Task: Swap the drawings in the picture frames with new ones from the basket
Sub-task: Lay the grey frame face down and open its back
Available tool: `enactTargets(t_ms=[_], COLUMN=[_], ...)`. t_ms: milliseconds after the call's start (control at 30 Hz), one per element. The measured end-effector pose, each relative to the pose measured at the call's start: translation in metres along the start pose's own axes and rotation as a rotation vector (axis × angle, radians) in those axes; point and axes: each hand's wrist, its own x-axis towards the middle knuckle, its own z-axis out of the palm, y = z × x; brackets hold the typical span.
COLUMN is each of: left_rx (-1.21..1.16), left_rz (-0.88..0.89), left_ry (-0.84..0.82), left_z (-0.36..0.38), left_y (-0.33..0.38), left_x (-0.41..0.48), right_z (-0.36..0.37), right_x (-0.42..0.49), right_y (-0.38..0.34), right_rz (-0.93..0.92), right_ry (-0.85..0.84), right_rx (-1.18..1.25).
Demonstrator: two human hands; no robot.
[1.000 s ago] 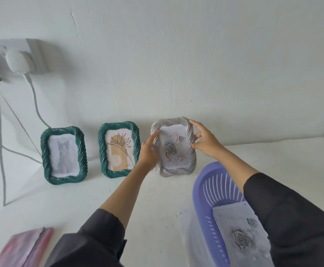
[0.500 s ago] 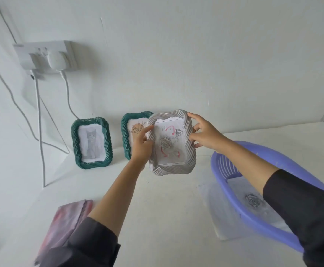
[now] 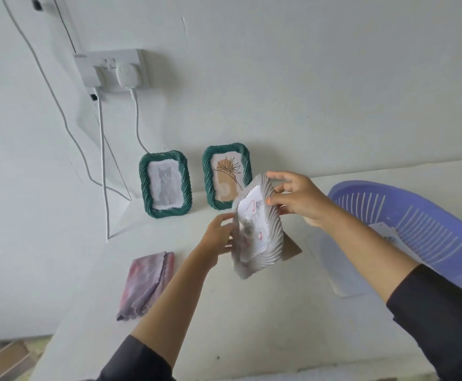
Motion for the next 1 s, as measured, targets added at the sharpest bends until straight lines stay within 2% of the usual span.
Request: enactTargets(t_ms=[67,133,267,367,500,567,633,733,833,1000], left_rx=[0.046,0.039,-0.168,-0.288,-0.329,-0.209,-0.059,0.083,0.307,0.492], left_rz=[-0.053,-0.042,0.104,0.175,0.163,0.195,0.196,0.156,0.124,0.109], left_ry=[-0.072,-0.024,0.082,0.061,0.038,0.05,0.142,0.232,0.265,0.331], left_z=[0.008,0.015,0.02,0.021,0.014,0.006,-0.002,-0.007,-0.004,0.006], left_y=[-0.002,-0.002,0.001,0.008,0.013,0.01,0.002,-0.016,-0.039,-0.062], left_x=[-0.009,-0.015,-0.022,-0.03,-0.027,-0.023,-0.022,-0.019,-0.017,-0.019], right_z=[0.005,0.012,0.032,0.045,0.055,0.051,0.04,0.022,0.017,0.02], right_x=[-0.004,-0.006,-0.01,-0.011,-0.009,-0.008,-0.007,-0.003,-0.002,-0.01], right_y=[-0.007,-0.01,-0.004,-0.002,0.001,0.001,0.004,0.024,0.057,0.098], right_rz=[-0.011,-0.006,-0.032,-0.034,-0.008,-0.023,-0.066,-0.092,0.013,0.078], right_ry=[-0.031,-0.064,-0.048,-0.084,-0.207,-0.204,-0.133,-0.032,-0.094,-0.159], right_rx=[-0.062,-0.164,-0.426,-0.469,-0.409,-0.384,-0.4,-0.512,-0.6,-0.672])
